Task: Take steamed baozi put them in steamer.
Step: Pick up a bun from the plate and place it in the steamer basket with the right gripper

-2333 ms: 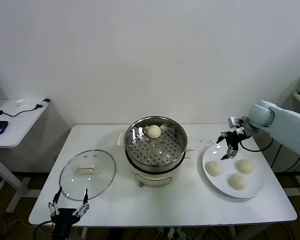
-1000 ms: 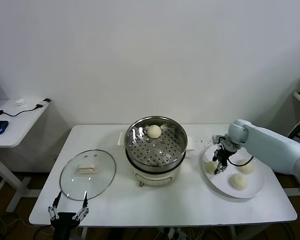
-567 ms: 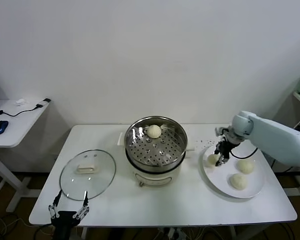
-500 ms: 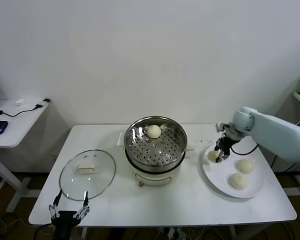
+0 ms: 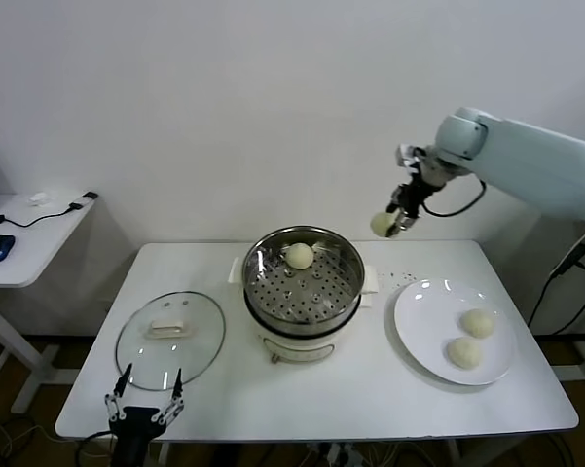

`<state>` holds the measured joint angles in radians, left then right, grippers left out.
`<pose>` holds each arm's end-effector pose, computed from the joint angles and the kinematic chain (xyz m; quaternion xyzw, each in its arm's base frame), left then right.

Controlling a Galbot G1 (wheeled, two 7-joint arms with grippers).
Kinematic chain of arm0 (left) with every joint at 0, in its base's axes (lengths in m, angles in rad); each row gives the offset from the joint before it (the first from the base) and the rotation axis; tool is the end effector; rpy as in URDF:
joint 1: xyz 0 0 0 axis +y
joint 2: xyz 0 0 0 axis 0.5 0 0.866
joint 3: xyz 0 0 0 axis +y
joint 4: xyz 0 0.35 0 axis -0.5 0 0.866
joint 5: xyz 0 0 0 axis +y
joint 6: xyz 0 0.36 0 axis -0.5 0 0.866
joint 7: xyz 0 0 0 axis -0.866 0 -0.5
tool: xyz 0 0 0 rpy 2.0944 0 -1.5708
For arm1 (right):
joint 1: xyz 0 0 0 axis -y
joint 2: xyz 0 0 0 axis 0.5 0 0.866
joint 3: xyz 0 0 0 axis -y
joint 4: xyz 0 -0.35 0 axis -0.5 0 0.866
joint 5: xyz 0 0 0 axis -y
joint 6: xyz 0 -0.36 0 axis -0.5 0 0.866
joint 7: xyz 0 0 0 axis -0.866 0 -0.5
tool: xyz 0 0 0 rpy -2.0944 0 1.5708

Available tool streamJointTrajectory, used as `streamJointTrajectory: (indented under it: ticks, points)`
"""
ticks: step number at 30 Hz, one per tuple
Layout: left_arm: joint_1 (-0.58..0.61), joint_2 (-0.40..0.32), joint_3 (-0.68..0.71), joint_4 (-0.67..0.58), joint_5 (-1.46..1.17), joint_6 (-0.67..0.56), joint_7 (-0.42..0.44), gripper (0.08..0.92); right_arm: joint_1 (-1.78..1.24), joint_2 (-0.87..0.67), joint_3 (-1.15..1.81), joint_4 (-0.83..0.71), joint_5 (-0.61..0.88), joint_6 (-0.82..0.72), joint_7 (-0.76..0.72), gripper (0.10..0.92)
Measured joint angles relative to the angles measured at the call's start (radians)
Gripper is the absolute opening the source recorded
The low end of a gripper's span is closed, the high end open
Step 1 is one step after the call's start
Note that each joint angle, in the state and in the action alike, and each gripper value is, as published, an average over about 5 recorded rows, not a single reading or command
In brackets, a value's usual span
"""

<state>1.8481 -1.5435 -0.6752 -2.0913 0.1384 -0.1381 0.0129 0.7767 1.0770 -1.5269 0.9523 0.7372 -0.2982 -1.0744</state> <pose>0.0931 0.0518 -0.3397 0.0266 -0.9887 -0.1275 0.0743 0.6296 -0.0357 0.0230 0.4969 -0.6253 0.4764 0.3678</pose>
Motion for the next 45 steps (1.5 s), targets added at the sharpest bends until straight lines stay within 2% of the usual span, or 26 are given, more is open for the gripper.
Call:
streamJointTrajectory:
  ticks: [16, 38, 41, 45]
  points:
    - [0.015, 0.014, -0.006, 0.01, -0.008, -0.022, -0.004, 0.823, -0.066, 0.287, -0.015, -0.031, 0.124, -0.067, 0.096, 0.546]
    - [0.011, 0.017, -0.009, 0.041, -0.016, -0.031, -0.007, 0.823, -0.204, 0.406, -0.082, -0.06, 0.151, -0.094, 0.167, 0.556]
    - [0.012, 0.018, -0.01, 0.043, -0.017, -0.032, -0.008, 0.823, -0.211, 0.41, -0.083, -0.064, 0.152, -0.094, 0.176, 0.608]
    - [0.012, 0.021, -0.012, 0.045, -0.02, -0.034, -0.009, 0.823, -0.214, 0.406, -0.079, -0.062, 0.159, -0.096, 0.183, 0.721]
